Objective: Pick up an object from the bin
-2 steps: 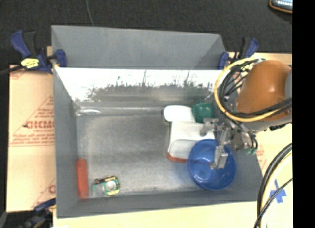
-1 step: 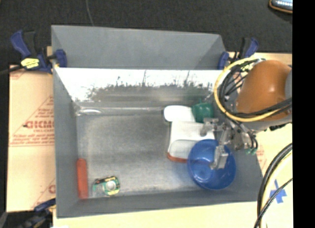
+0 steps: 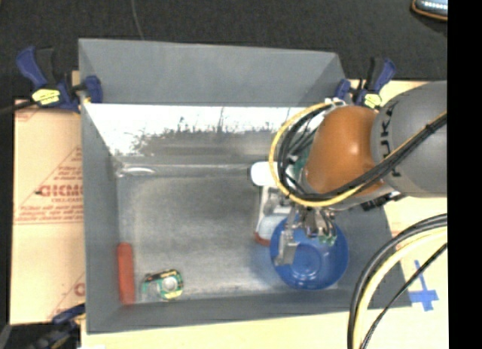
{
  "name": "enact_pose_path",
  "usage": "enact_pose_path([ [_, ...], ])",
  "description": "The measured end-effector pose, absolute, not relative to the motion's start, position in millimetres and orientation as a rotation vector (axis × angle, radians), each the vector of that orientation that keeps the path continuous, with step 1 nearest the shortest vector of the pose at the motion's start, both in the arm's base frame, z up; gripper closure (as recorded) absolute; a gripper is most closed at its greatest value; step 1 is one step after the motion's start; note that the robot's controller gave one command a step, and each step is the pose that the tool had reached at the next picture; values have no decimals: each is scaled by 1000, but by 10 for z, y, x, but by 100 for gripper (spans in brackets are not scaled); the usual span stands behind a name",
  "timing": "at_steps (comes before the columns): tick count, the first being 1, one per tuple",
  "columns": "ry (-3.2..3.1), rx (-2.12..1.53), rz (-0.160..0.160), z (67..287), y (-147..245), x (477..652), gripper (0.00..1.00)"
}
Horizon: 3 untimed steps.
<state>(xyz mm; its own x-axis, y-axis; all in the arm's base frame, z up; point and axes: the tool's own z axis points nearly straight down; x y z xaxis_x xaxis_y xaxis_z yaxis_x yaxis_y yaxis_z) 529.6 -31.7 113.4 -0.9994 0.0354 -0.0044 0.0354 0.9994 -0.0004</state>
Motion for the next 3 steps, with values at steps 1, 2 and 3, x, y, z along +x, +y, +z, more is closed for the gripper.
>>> enact_pose_path([
  [1, 3103, 280, -8, 1113, -850, 5063, 100],
  [2, 3103, 279, -8, 1112, -850, 5063, 100],
  [3, 3076, 427, -8, 714, -1066, 4991, 100],
])
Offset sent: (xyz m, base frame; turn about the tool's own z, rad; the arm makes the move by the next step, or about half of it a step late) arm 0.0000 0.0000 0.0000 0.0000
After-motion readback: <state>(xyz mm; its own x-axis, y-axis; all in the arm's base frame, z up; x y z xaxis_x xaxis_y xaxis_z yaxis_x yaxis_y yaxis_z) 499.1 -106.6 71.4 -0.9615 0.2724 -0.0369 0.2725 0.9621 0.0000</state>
